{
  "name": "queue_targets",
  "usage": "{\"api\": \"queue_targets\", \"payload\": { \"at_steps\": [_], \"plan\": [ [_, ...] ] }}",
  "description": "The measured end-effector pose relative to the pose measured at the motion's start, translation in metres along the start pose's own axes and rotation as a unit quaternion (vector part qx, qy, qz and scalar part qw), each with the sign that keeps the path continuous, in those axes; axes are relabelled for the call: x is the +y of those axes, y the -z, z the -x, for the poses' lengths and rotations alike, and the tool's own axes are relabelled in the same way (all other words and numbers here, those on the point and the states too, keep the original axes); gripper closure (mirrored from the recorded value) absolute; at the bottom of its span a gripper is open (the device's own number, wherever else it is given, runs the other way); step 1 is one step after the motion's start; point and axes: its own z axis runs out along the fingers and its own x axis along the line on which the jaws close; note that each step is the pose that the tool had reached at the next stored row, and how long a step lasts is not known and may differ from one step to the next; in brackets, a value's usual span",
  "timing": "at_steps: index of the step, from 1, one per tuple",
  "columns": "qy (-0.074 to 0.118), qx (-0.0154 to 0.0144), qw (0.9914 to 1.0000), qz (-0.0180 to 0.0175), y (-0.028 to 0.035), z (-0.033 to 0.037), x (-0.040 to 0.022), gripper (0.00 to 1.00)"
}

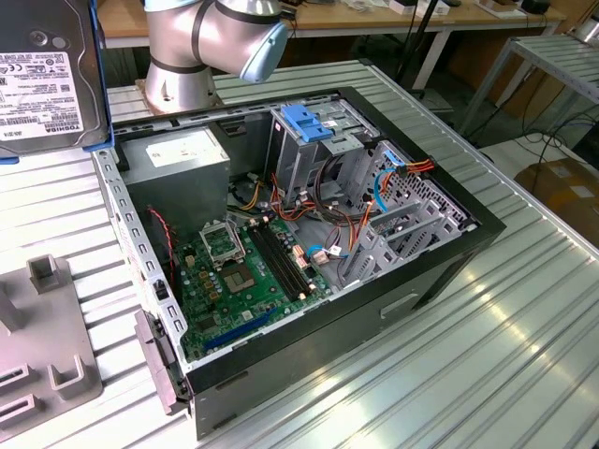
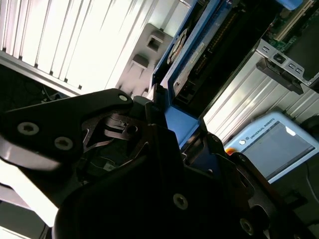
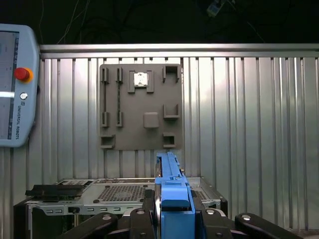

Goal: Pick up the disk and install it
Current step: 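Pick up the disk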

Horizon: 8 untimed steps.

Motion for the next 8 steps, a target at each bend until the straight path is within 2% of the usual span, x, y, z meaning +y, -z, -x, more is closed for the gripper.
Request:
{"api": "queue_targets", "payload": {
  "at_steps": [8],
  "plan": [
    [0.000, 0.0001, 1.00000, 0.0001, -0.0005, -0.0039, -0.0028, 0.63]
  ]
}}
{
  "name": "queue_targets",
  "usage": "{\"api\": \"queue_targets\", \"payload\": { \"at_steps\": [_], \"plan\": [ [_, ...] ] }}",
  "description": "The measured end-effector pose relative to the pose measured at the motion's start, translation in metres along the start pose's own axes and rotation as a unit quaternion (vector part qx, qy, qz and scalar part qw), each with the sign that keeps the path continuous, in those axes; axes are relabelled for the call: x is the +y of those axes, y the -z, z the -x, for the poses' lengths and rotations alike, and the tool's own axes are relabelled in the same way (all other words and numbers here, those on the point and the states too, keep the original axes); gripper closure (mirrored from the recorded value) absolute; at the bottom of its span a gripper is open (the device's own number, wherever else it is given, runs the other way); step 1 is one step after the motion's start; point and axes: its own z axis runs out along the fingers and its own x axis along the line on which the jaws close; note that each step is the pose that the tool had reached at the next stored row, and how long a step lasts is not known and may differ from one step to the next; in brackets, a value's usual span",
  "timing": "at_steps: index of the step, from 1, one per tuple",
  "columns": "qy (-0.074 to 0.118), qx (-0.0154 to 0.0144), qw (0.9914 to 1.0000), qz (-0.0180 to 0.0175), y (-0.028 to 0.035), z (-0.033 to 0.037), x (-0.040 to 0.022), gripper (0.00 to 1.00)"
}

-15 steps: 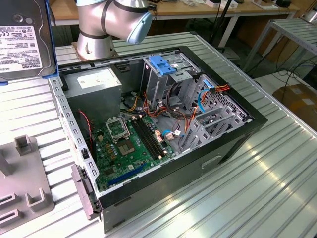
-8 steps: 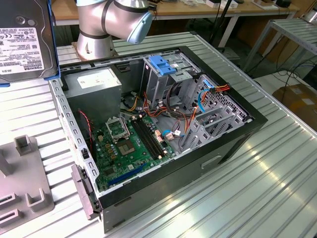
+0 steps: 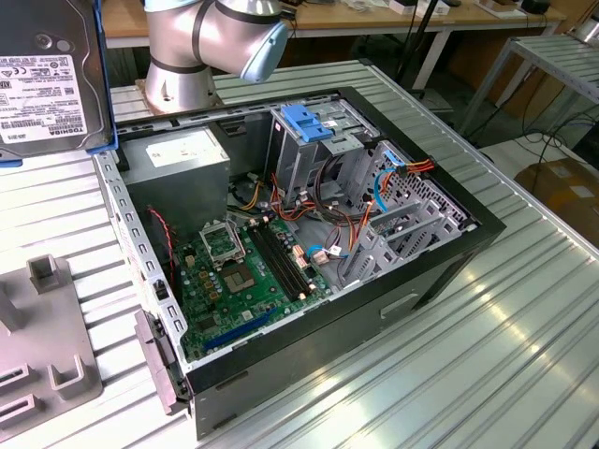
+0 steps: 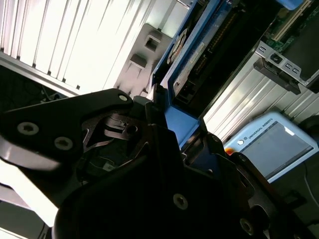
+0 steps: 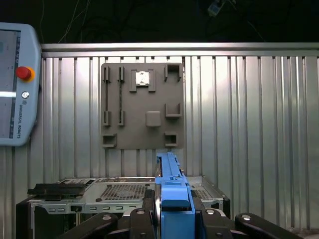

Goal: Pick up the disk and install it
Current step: 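Pick up the disk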

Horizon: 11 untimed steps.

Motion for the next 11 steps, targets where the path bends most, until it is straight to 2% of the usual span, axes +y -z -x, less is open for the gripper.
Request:
{"api": "queue_targets", "payload": {
  "at_steps": [7, 11],
  "plan": [
    [0.000, 0.0001, 1.00000, -0.0001, -0.0017, -0.0080, -0.0030, 0.63],
    [0.000, 0.0007, 1.00000, -0.0001, -0.0025, -0.0100, -0.0070, 0.63]
  ]
}}
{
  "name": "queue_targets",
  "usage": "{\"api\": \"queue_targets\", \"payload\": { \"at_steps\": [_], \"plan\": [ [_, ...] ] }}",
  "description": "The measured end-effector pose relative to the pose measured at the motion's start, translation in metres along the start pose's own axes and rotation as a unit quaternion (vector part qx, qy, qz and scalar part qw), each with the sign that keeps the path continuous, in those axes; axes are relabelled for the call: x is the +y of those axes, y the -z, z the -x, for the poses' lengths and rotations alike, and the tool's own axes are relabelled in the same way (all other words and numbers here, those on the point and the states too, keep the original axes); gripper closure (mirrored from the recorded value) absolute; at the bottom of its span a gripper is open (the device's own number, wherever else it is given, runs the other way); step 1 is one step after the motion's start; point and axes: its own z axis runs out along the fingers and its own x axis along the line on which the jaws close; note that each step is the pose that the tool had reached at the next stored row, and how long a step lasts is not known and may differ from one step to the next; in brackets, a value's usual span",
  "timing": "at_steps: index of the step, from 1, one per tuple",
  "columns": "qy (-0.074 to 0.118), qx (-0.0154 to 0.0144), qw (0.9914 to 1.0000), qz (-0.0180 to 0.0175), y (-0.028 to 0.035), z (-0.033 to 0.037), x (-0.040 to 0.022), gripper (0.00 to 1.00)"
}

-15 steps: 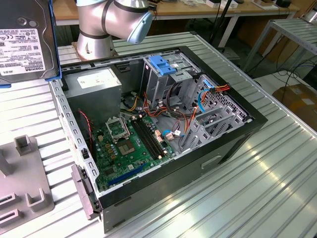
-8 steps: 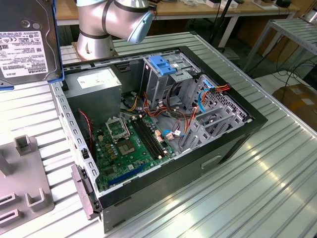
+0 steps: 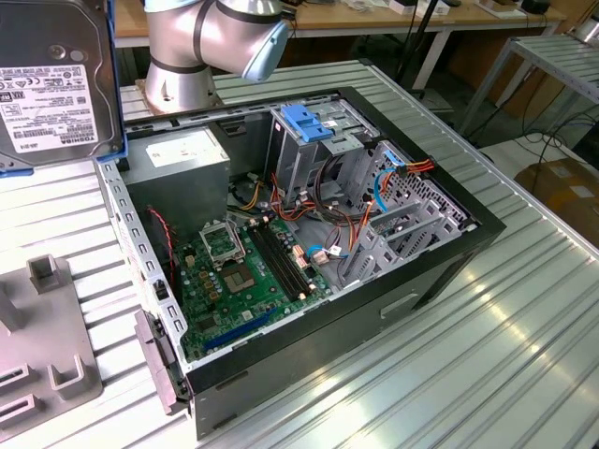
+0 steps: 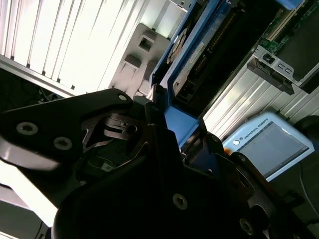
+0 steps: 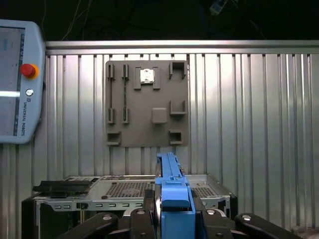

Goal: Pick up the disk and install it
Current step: 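Pick up the disk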

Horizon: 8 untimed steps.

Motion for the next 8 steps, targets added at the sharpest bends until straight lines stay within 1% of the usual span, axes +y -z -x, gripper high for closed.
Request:
{"api": "queue_targets", "payload": {
  "at_steps": [5, 7, 8],
  "plan": [
    [0.000, 0.0011, 1.00000, 0.0000, -0.0004, -0.0005, -0.0068, 0.63],
    [0.000, 0.0020, 1.00000, -0.0009, -0.0008, -0.0005, -0.0095, 0.63],
    [0.000, 0.0029, 0.99999, -0.0022, -0.0011, -0.0004, -0.0104, 0.63]
  ]
}}
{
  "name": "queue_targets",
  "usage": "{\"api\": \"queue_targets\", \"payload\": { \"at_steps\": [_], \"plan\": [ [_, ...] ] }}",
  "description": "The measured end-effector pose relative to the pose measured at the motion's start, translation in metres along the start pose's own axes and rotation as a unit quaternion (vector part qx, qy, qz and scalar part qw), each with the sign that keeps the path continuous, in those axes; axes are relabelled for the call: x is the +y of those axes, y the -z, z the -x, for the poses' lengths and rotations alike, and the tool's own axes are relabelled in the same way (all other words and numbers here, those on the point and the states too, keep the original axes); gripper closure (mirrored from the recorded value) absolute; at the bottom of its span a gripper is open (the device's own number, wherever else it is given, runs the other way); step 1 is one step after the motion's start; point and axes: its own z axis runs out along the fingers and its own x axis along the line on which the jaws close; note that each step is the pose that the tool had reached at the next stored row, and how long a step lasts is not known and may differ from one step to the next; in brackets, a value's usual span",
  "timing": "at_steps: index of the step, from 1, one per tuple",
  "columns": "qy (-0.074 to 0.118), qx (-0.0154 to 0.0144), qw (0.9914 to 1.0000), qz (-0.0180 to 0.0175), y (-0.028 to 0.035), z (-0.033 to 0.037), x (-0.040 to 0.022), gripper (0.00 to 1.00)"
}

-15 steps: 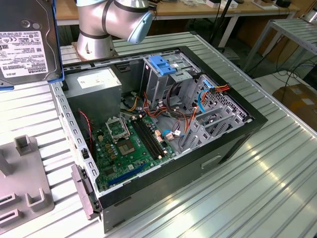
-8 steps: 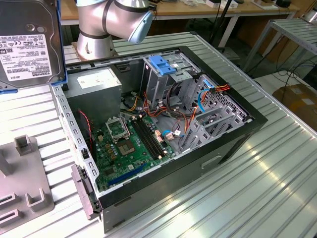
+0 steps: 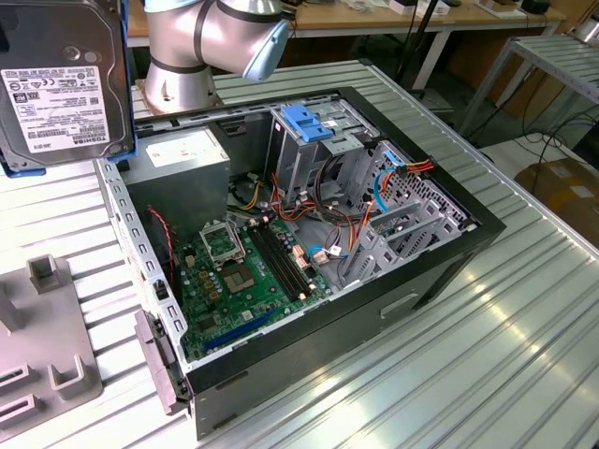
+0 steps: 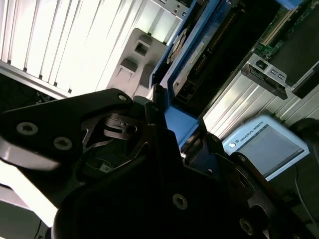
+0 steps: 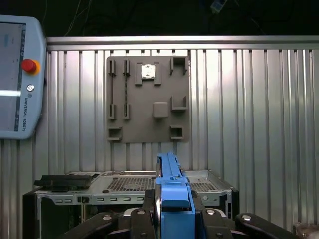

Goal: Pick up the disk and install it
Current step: 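Pick up the disk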

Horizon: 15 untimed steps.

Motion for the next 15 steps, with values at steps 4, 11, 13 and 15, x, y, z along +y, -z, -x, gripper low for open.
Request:
{"api": "queue_targets", "payload": {
  "at_steps": [4, 11, 13, 15],
  "plan": [
    [0.000, 0.0023, 0.99996, -0.0083, -0.0019, 0.0000, -0.0047, 0.63],
    [0.000, 0.0023, 0.99996, -0.0086, -0.0027, 0.0004, -0.0241, 0.63],
    [0.000, 0.0023, 0.99996, -0.0086, -0.0028, 0.0006, -0.0333, 0.63],
    [0.000, 0.0023, 0.99996, -0.0086, -0.0028, 0.0008, -0.0466, 0.63]
  ]
}}
